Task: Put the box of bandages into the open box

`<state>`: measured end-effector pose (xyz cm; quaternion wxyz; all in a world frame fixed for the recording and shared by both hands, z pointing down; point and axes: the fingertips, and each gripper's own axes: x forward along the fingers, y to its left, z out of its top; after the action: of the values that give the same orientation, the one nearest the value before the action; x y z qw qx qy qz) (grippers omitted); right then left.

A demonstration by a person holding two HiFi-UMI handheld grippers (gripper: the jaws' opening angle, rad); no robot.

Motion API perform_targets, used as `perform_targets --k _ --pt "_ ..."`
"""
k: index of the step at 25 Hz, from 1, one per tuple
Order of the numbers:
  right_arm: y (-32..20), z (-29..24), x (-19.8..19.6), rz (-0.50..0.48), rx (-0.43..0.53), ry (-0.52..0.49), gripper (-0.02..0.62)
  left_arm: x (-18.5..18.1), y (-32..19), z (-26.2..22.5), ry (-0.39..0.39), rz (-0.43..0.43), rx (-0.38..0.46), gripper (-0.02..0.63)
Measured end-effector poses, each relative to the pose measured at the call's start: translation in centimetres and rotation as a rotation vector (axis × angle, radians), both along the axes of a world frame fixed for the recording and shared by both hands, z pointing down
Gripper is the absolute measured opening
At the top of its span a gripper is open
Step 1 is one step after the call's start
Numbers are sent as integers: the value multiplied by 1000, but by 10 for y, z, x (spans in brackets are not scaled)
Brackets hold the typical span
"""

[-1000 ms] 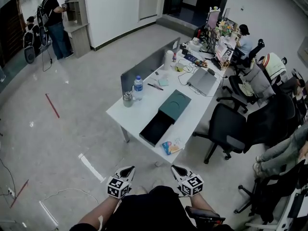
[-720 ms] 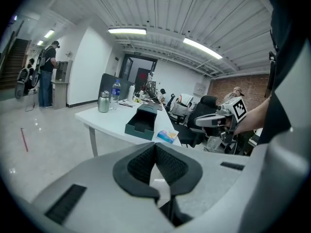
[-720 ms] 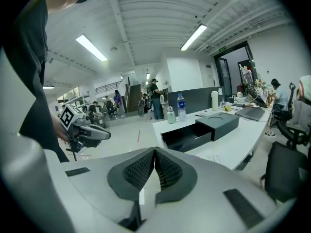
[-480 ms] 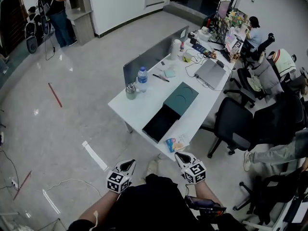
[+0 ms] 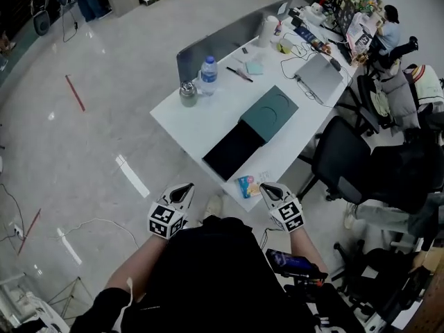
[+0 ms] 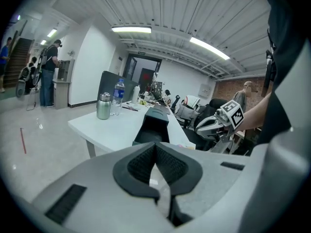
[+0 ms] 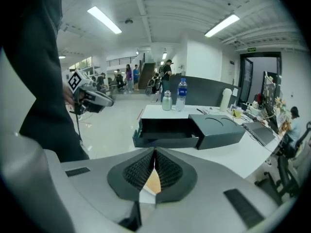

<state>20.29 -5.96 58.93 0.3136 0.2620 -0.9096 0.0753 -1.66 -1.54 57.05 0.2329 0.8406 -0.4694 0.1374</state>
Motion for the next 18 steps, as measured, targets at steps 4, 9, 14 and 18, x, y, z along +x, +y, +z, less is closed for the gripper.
perform_targets --k 4,9,14,18 --pt "-8 22 7 -191 -1 175 26 4 -18 8 -3 -8 -23 8" --pt "-6 42 6 -460 3 325 28 7 -30 6 -15 -35 -42 8" --pt "-5 55 3 -621 0 406 28 3 -37 1 -29 -67 -44 8" --pt "-4 58 2 -708 -8 454 28 -2 -43 -7 -41 -82 -34 8"
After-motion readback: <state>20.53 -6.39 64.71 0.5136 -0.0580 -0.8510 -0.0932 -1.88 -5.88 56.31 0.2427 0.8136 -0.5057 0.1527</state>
